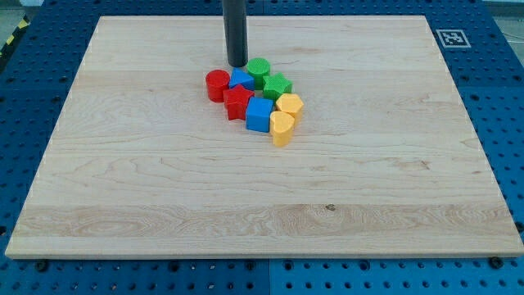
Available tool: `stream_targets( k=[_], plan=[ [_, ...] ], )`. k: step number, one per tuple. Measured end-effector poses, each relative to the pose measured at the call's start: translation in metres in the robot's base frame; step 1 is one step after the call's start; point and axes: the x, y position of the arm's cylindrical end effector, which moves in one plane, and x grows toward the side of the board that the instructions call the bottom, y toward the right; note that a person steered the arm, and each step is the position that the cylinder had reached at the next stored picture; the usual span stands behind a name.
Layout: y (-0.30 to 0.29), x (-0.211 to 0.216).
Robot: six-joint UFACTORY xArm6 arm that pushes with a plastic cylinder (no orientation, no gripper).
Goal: Push the red star into the green star
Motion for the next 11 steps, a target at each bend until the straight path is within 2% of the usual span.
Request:
stream_targets(
  k=[1,2,3,4,5,7,8,9,11],
  plan=[
    [0.000,-0.008],
    [-0.018,-0.036],
    [-0.074,-0.050],
    [-0.121,-0.051],
    [-0.138,-0.020],
    [-0.121,0.091],
    [-0.076,0.112],
    [-0.028,0.113],
    [0.007,0.050]
  ],
)
